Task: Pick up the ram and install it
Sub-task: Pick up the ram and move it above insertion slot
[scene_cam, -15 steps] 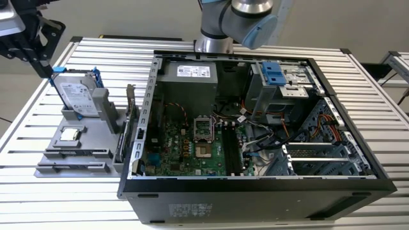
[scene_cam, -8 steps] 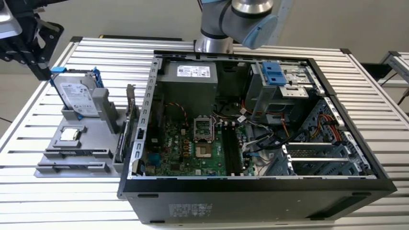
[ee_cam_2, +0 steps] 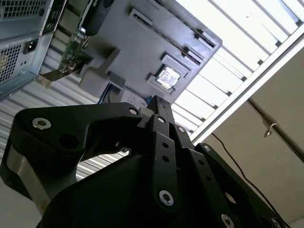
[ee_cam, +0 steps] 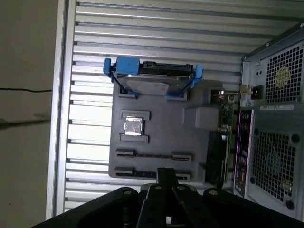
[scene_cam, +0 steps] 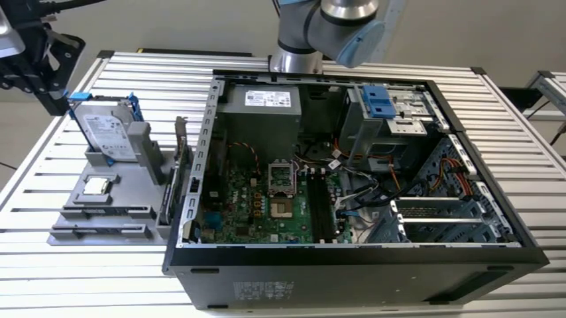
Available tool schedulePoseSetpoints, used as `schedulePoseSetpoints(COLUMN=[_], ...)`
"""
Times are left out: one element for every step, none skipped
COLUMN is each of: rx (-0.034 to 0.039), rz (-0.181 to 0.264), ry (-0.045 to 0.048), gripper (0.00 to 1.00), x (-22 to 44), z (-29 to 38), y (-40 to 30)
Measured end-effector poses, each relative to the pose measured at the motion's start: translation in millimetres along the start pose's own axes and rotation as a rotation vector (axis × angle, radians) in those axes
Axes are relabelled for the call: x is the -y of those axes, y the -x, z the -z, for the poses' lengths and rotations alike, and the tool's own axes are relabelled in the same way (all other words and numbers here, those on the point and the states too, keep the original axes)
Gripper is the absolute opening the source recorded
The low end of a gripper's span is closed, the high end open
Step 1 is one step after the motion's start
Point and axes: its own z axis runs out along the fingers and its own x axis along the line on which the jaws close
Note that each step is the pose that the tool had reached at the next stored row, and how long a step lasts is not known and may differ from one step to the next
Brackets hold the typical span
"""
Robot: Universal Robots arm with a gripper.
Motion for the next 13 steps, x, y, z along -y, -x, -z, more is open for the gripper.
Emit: schedulePoseSetpoints(rx=[0.0, 0.0, 0.0, 0.0, 0.0, 0.0, 0.0, 0.0001, 0.0, 0.0001, 0.0001, 0.0001, 0.0001], rz=[0.0, -0.001, -0.001, -0.001, -0.001, -0.001, -0.002, -0.002, -0.002, -0.002, -0.002, -0.003, -0.003], ry=[0.0, 0.0, 0.0, 0.0, 0.0, -0.0001, -0.0001, -0.0001, 0.0, 0.0, -0.0001, -0.0001, -0.0001], gripper=[0.0, 0.0, 0.0, 0.0, 0.0, 0.0, 0.0, 0.0, 0.0, 0.0, 0.0, 0.0, 0.0], x=[0.9, 1.9, 2.8, 3.8, 4.7, 5.6, 6.6, 7.5, 8.4, 9.4, 10.3, 11.2, 12.1], z=[0.1, 0.1, 0.1, 0.2, 0.3, 0.3, 0.4, 0.4, 0.4, 0.5, 0.5, 0.6, 0.6], y=[-0.1, -0.2, -0.2, -0.3, -0.3, -0.4, -0.4, -0.5, -0.5, -0.6, -0.6, -0.7, -0.7])
